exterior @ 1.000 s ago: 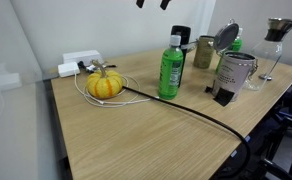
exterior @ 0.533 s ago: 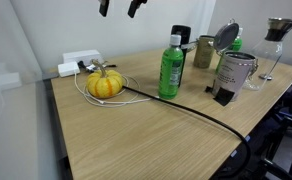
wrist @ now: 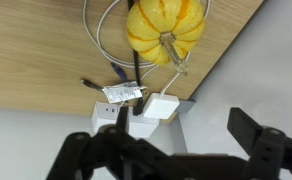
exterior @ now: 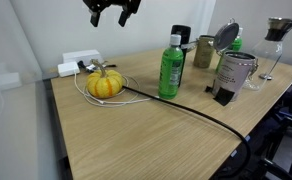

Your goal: Move the pumpkin to the right

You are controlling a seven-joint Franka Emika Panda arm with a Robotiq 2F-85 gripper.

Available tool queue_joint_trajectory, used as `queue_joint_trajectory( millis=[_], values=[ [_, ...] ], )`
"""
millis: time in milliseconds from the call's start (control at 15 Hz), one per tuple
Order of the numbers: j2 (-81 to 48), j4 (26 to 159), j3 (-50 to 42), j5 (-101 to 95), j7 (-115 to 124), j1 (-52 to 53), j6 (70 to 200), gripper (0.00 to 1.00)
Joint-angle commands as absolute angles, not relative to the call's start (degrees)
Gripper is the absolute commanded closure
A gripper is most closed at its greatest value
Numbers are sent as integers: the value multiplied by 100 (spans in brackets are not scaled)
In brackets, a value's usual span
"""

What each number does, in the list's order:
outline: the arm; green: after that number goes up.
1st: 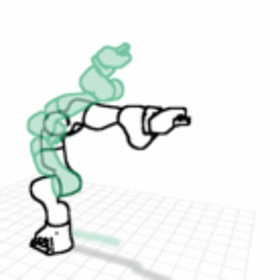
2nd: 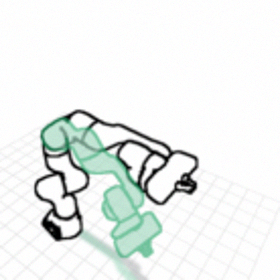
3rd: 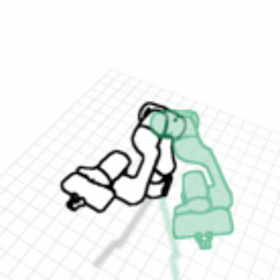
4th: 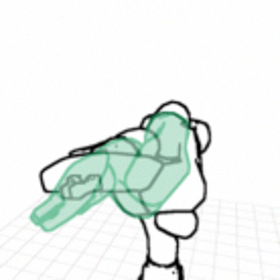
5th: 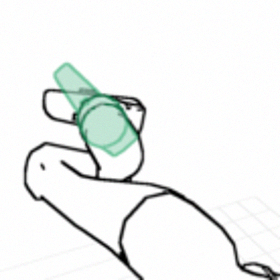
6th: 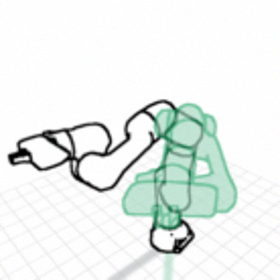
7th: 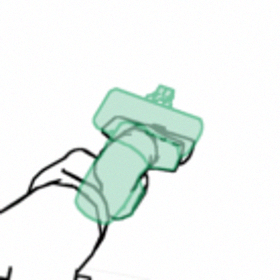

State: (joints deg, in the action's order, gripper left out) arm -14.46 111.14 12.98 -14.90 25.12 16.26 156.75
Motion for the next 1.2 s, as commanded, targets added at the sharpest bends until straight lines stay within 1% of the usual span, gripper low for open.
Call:
queue_joint_trajectory(
  millis=[0,333,533,1133],
  values=[
    [-1427,11121,1106,-1358,2410,1810,15680,0],
    [-1676,10948,826,-2081,2506,2231,15665,0],
    [-2003,10688,821,-2311,2113,2391,15691,0],
    [-3180,9626,568,-2283,1068,2587,15552,0]
  ],
)
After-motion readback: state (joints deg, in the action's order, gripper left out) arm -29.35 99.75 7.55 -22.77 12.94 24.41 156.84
